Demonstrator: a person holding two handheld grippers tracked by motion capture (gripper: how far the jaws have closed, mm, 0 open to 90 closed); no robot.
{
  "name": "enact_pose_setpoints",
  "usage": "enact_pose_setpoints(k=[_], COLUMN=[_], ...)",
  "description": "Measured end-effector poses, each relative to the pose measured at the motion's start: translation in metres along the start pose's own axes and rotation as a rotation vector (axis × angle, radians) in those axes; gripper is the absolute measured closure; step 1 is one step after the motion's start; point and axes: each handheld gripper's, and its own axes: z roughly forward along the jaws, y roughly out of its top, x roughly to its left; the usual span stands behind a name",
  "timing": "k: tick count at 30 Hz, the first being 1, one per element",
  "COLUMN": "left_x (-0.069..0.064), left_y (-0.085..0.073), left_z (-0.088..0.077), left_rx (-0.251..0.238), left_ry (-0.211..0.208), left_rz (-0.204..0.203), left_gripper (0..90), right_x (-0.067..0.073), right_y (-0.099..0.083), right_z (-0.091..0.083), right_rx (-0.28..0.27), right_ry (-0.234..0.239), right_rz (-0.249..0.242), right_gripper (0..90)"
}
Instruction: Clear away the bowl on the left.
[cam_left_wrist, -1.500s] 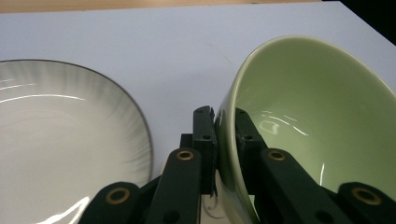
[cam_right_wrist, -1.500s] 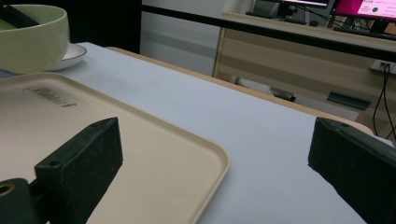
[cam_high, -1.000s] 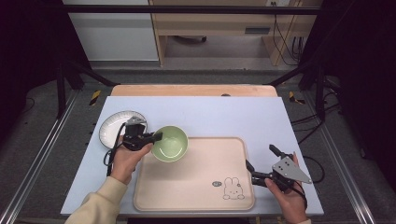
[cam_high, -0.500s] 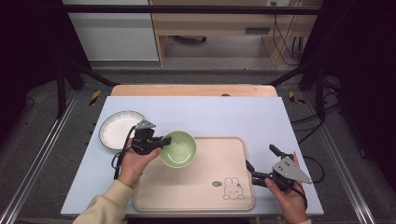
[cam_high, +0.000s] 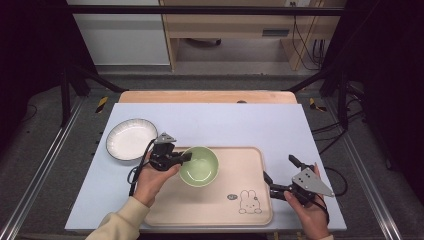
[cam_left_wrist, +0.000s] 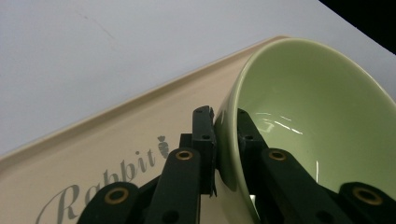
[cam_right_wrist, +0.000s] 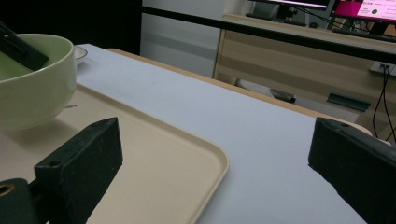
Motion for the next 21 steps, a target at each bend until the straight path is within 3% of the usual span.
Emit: enact_pose_setpoints(k=[21], left_x=[-0.016], left_y=[-0.009], left_z=[0.015], left_rx=[0.035], left_ry=[-0.051], left_rz=[0.016], left_gripper=[82.1], right_x=[0.000], right_y=[0.000], right_z=[0.000], right_rx=[0.002], right_ry=[-0.002], right_rz=[0.002], right_gripper=[3.0])
